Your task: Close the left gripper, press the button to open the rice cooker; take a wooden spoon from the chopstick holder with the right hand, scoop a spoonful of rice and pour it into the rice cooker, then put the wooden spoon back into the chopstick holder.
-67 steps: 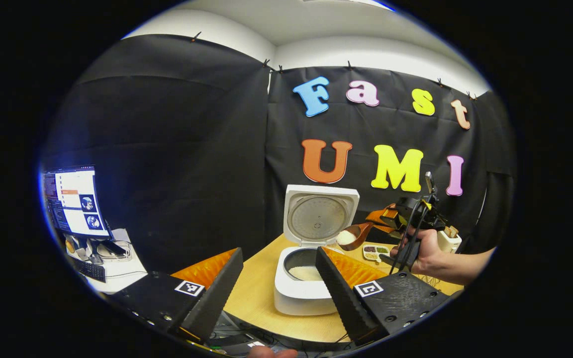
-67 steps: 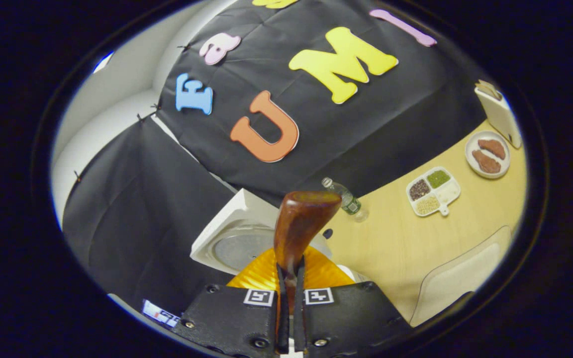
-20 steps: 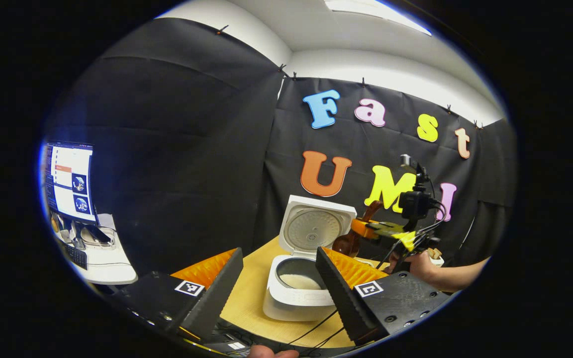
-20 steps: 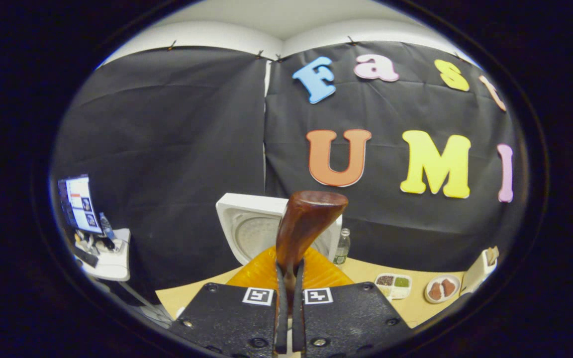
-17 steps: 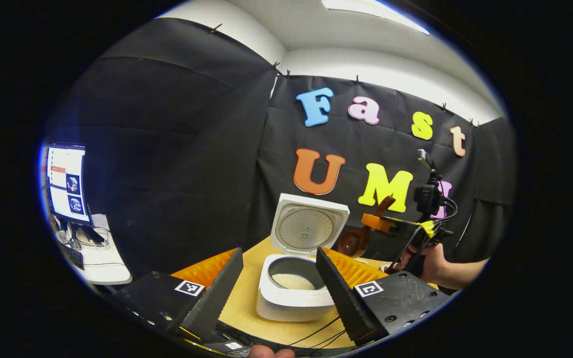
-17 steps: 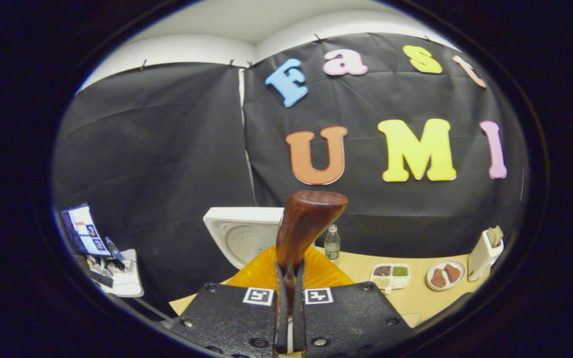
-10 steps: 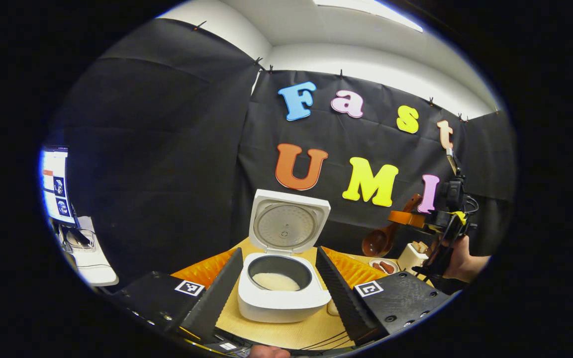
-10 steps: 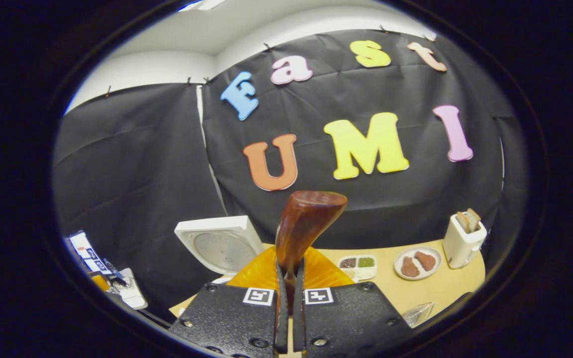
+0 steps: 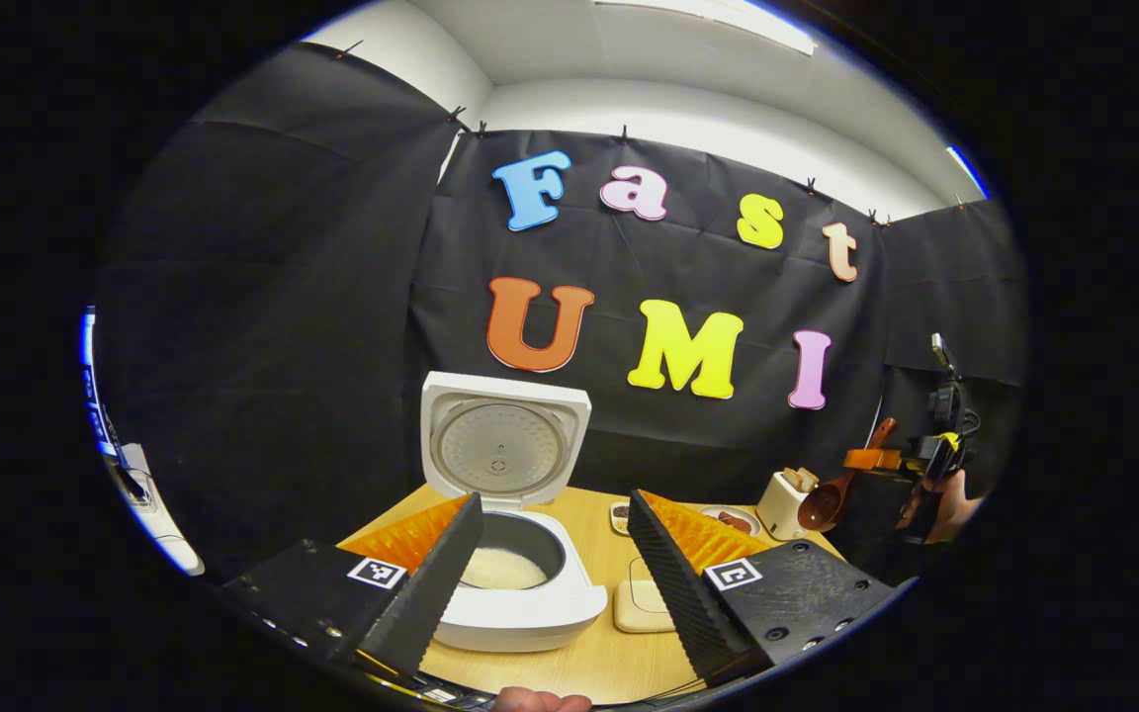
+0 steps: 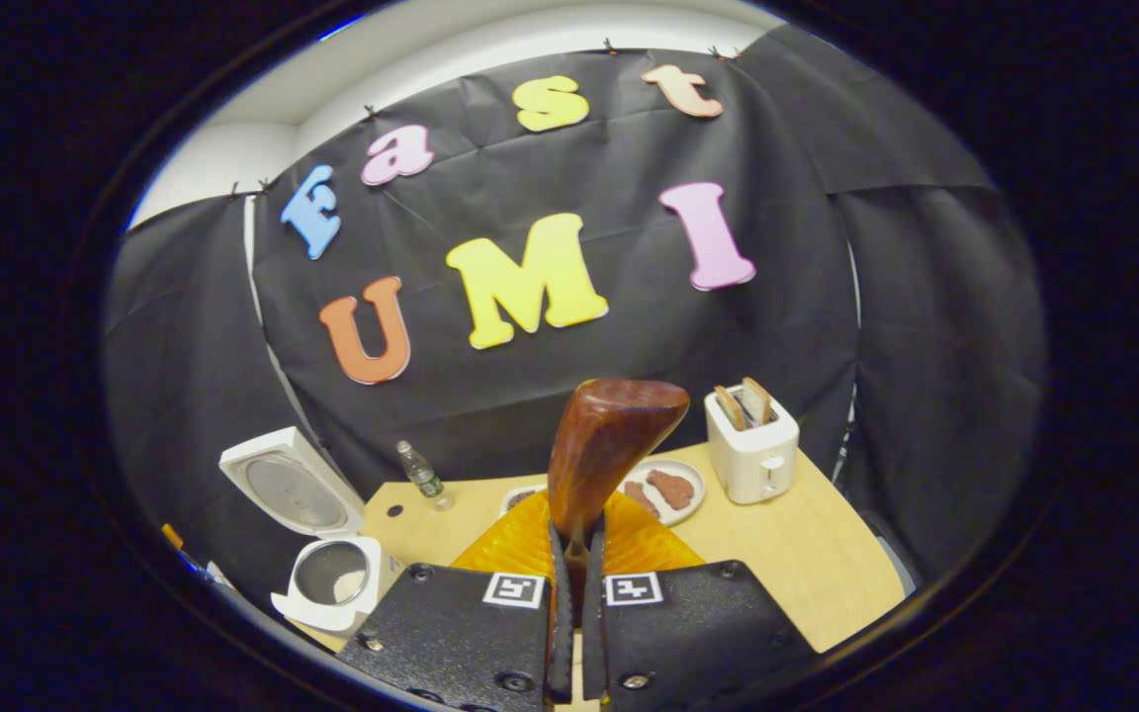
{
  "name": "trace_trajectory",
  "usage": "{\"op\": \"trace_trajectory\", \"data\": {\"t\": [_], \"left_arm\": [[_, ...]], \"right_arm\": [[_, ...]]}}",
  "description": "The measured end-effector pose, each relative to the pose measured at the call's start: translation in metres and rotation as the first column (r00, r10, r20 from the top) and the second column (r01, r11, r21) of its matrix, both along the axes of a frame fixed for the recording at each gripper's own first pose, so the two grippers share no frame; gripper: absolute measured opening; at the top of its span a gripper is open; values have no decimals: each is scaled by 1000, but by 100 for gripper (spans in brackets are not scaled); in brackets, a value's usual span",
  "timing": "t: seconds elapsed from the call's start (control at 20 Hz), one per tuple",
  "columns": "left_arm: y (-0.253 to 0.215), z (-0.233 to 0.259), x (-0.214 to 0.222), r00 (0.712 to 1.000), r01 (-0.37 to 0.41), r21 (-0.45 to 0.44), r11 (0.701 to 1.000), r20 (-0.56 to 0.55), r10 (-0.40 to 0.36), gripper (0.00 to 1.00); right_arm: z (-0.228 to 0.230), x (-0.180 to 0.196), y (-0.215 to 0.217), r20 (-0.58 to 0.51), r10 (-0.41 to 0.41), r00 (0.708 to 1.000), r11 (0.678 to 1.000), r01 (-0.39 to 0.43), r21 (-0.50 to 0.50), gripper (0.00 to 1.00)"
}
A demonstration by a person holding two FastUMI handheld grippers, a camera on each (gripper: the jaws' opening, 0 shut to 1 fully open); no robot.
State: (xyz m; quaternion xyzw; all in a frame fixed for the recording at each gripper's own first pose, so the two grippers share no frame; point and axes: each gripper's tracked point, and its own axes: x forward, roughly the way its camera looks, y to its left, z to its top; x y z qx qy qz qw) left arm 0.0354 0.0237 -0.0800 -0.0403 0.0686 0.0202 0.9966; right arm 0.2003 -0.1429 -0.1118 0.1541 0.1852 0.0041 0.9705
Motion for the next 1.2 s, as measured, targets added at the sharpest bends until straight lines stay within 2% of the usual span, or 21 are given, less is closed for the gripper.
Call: {"op": "trace_trajectory", "data": {"t": [0.2,0.45,0.75,1.0,1.2], "left_arm": [[-9,-4,4,1000,-19,-11,1000,-25,19,94],[-18,-10,-1,996,-55,-6,998,-69,54,94],[-21,-7,-7,988,-115,18,993,-100,116,94],[-35,-2,-1,987,-120,14,993,-110,121,94],[-40,0,4,985,-125,25,992,-117,127,94]], "right_arm": [[-49,3,-35,-70,-96,993,993,101,65,9],[-117,26,-48,-149,-129,980,979,150,139,9],[-167,44,-42,-199,-90,976,986,116,122,10],[-197,53,-27,-217,-58,975,992,81,97,10],[-207,59,-23,-198,-43,979,998,50,28,12]]}}
